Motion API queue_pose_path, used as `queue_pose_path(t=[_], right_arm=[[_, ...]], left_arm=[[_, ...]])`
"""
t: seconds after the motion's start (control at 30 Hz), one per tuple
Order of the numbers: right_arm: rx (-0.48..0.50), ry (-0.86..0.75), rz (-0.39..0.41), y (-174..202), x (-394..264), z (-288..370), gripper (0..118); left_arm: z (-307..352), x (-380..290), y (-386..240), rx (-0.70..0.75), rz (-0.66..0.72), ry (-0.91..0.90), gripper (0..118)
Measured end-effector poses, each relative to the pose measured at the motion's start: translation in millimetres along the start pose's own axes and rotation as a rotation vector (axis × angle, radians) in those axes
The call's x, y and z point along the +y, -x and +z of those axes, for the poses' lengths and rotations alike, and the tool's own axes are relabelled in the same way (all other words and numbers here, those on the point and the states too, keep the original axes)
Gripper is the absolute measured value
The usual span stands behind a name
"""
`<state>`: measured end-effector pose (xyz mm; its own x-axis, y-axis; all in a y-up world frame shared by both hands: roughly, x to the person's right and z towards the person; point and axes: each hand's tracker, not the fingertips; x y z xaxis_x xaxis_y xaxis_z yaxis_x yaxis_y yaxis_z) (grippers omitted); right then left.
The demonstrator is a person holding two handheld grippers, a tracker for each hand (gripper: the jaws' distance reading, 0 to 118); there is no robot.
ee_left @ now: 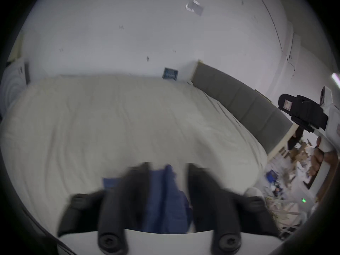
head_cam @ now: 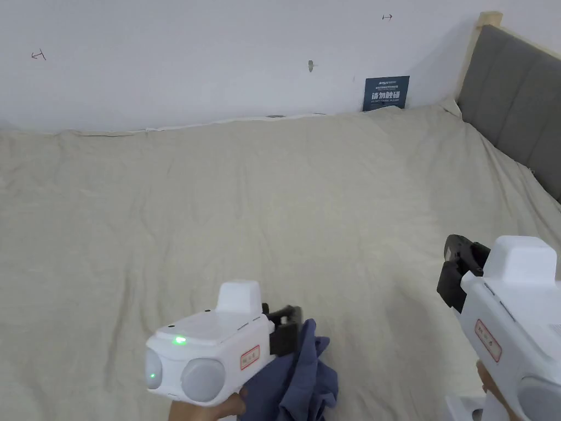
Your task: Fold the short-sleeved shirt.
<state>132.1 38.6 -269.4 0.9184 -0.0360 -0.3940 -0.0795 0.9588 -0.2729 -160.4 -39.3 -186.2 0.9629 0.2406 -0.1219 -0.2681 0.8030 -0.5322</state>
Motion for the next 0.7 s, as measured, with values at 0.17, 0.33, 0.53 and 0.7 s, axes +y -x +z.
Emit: queue_pose_path(t=[0.17, 0.33, 0.53, 0.7], right_arm=[[0.012, -0.011, 0.015, 7.0, 1.4, 2.1, 2], [0.029, -0.007, 0.016, 8.8, 0.8, 1.5, 2], [0.013, 0.010, 0.010, -1.4, -4.2, 3.0, 2], [-0.026, 0.019, 0.006, -17.3, -8.3, 5.2, 2]], left_arm=[[-5.4, -18.3, 23.8, 0.070, -0.027, -0.003, 0], [-36.9, -49.5, 29.5, 0.133, -0.028, 0.094, 0], [-70.1, -83.7, -3.2, 0.059, -0.139, 0.223, 0], [-75.8, -88.6, -47.6, -0.033, -0.100, 0.217, 0]])
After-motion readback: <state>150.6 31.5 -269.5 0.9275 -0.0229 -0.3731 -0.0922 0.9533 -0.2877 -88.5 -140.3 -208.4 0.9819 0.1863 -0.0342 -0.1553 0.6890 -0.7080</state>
